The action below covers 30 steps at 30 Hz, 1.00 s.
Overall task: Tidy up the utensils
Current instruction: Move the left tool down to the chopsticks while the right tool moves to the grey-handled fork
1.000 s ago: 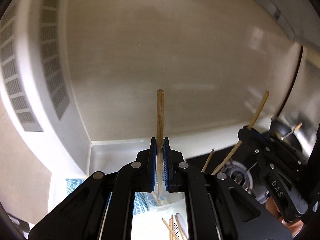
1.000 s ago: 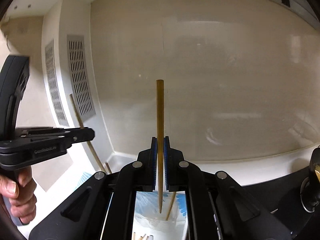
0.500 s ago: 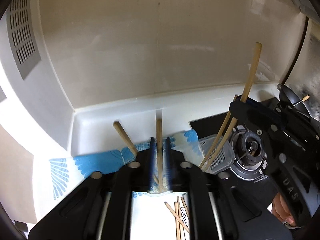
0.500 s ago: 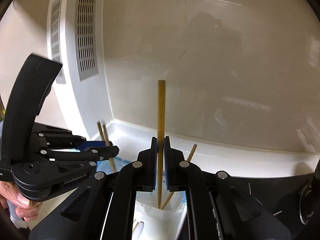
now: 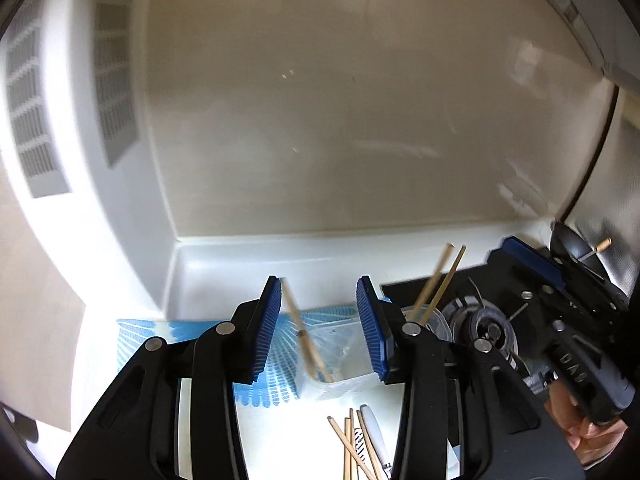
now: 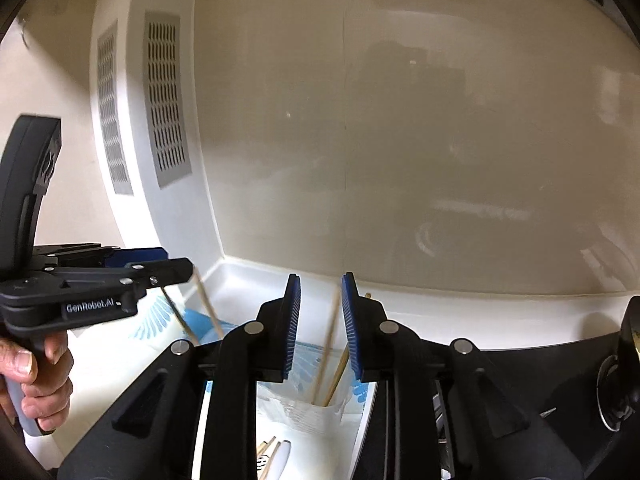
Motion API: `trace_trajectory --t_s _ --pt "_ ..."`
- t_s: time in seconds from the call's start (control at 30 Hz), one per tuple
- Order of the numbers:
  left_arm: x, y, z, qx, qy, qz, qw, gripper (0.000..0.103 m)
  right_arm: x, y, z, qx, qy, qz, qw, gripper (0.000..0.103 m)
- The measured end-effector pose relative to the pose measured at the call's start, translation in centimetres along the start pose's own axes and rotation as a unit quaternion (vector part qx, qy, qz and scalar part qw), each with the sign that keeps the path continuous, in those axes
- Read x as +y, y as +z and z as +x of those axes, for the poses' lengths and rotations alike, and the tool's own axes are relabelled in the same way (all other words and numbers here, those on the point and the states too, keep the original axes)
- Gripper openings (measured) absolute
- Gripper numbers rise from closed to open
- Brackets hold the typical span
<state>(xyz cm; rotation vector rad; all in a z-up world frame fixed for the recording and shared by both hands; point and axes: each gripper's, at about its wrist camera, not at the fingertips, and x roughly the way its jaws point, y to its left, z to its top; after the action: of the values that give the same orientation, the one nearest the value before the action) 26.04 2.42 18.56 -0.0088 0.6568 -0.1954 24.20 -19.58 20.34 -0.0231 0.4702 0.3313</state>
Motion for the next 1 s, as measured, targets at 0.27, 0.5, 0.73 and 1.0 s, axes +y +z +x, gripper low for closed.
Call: trace_trajectory --t_s 0.27,0.5,0.73,1.0 --pt "1.7 -2.8 -4.9 -0.044 0.002 -0.027 0.9987 0.029 -0.9 -2.4 -5.2 -0.034 0.021 0.021 0.999 0.022" --pt "1.8 -8.4 -1.9 -0.004 -0.018 -0.044 0.9989 0.021 -0.2 -7.3 -3.6 0.027 0.087 0.038 0.995 0.003" --pt "1.9 -13.3 3.7 0.070 -0.029 -0.041 0.9963 0.020 0.0 -11.5 0.4 0.116 0.123 0.055 0.984 0.003" --pt "2.8 -15.7 6.7 0.131 -0.047 -0.070 0.9878 0.020 0.4 -15.7 6.3 0.223 0.111 0.086 0.965 0.007"
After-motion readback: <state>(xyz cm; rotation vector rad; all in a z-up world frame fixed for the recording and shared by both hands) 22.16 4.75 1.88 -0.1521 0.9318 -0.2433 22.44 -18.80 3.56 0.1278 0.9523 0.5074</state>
